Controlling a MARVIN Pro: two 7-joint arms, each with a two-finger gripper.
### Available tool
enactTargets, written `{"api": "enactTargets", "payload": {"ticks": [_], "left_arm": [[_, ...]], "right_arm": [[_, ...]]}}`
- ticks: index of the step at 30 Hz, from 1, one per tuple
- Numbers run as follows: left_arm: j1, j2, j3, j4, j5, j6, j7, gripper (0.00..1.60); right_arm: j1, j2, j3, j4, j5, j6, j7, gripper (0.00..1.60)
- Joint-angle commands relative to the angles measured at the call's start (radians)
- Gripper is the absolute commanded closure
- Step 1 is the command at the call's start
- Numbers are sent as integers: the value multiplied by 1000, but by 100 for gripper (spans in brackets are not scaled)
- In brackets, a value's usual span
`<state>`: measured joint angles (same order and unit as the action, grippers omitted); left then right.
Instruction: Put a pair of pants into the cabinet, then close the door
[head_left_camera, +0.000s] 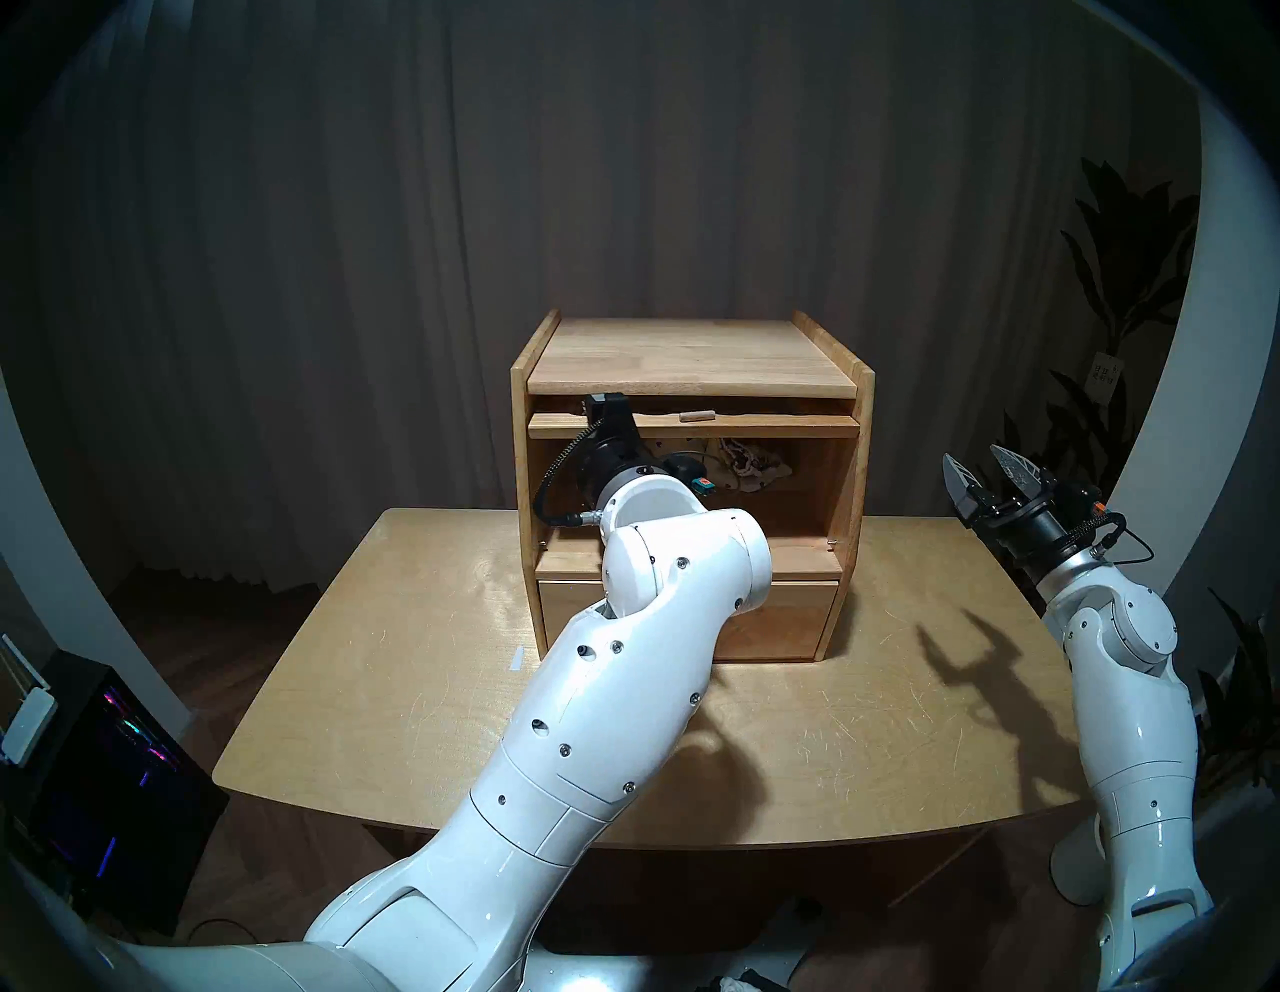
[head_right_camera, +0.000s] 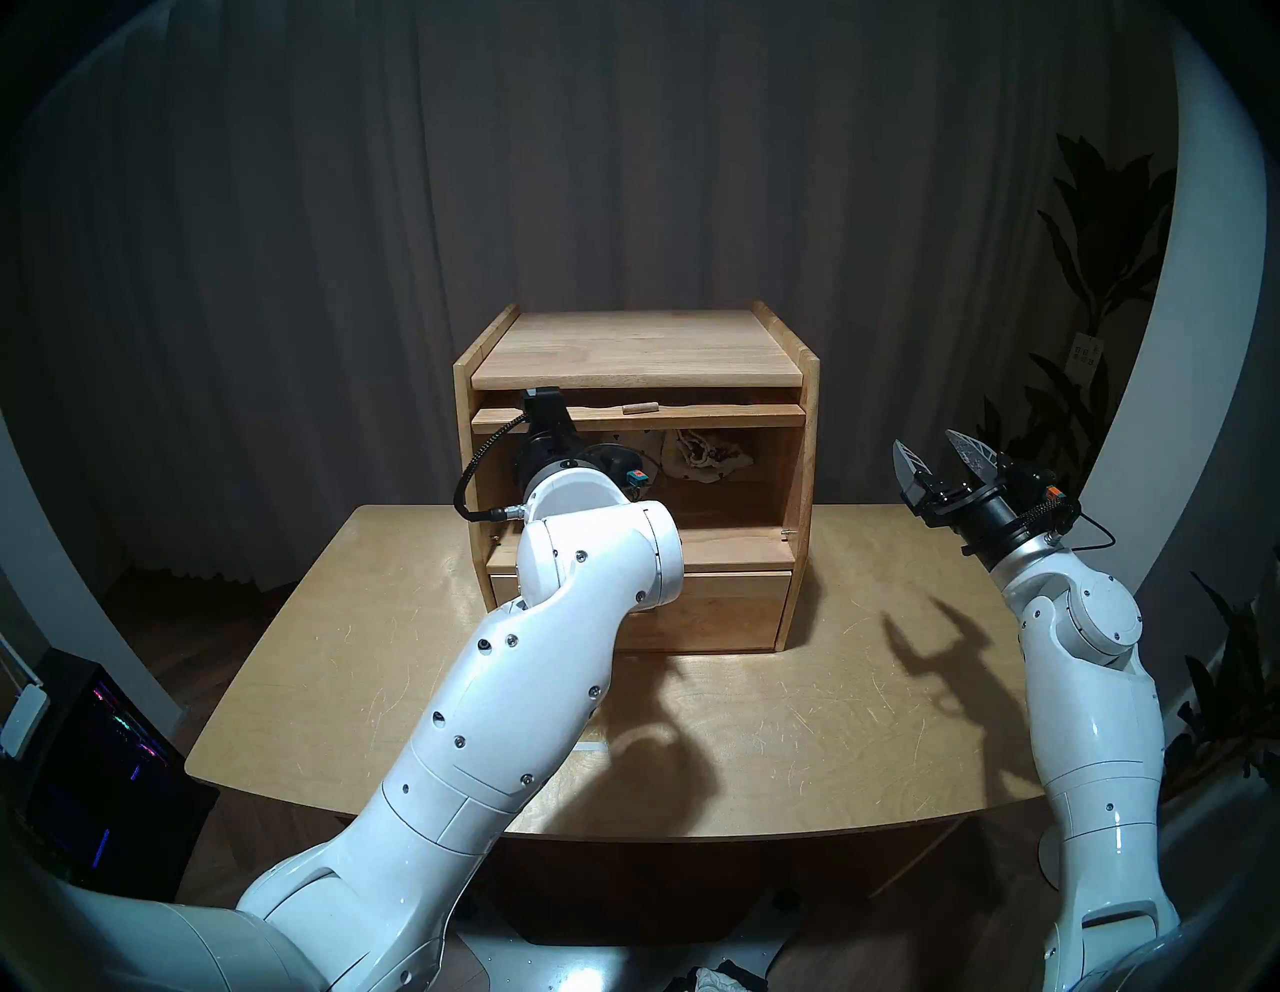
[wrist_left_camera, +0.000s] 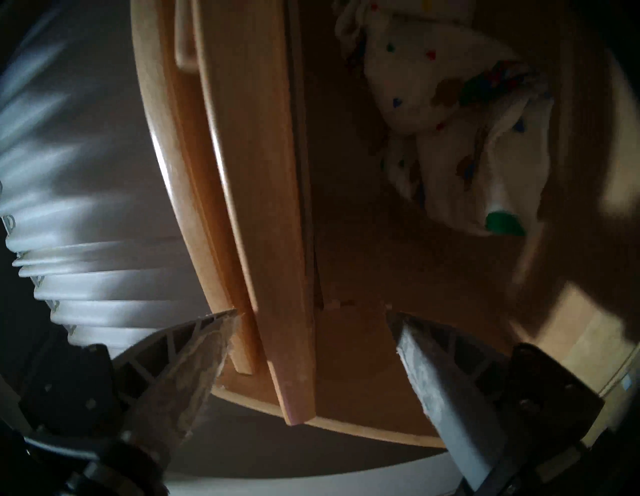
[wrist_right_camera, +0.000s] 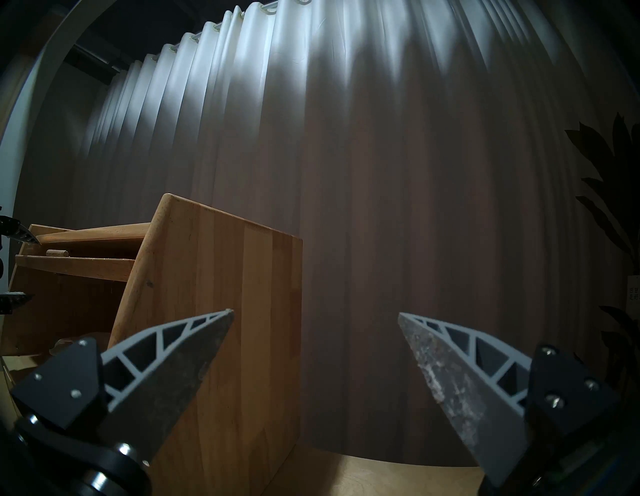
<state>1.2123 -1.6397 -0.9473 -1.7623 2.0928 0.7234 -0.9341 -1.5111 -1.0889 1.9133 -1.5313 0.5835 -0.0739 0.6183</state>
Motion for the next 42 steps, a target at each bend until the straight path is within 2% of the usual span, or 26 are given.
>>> {"api": "enactTargets", "payload": {"ticks": [1, 4, 5, 10, 16, 20, 23, 31, 33, 34, 35, 36, 42], "left_arm": [[15, 54, 31, -26, -70, -47, 80, 18], [2, 76, 18, -13, -70, -56, 106, 13], [-9, 88, 19, 4, -39, -50, 121, 13], [-43, 109, -31, 17, -67, -58, 150, 9], [-58, 118, -56, 25, -142, -88, 215, 13], [-60, 115, -75, 23, -221, -119, 238, 23], [-62, 113, -79, 31, -277, -141, 268, 23], [-74, 110, -77, 64, -341, -173, 338, 24], [-76, 112, -76, 71, -340, -173, 348, 33], [-75, 112, -78, 72, -346, -174, 354, 99], [-68, 114, -82, 69, -355, -176, 369, 136], [-62, 117, -83, 67, -357, -175, 385, 160], [23, 129, -84, -25, -369, -145, 410, 160]], "right_arm": [[14, -4, 4, -13, 2, -17, -2, 0], [14, -4, 4, -12, 2, -17, -2, 0], [14, -4, 4, -12, 2, -17, -1, 0], [15, -4, 5, -11, 2, -16, 1, 0], [15, -5, 5, -11, 2, -17, 1, 0], [15, -5, 5, -11, 1, -18, 1, 0], [15, -5, 5, -11, 1, -18, 1, 0], [15, -5, 5, -11, 2, -18, -1, 0], [15, -5, 5, -11, 2, -19, -1, 0], [15, -5, 5, -11, 2, -19, -1, 0], [15, -5, 5, -12, 2, -19, -1, 0], [15, -5, 5, -12, 2, -19, -1, 0], [15, -5, 4, -11, 2, -19, -1, 0]]}}
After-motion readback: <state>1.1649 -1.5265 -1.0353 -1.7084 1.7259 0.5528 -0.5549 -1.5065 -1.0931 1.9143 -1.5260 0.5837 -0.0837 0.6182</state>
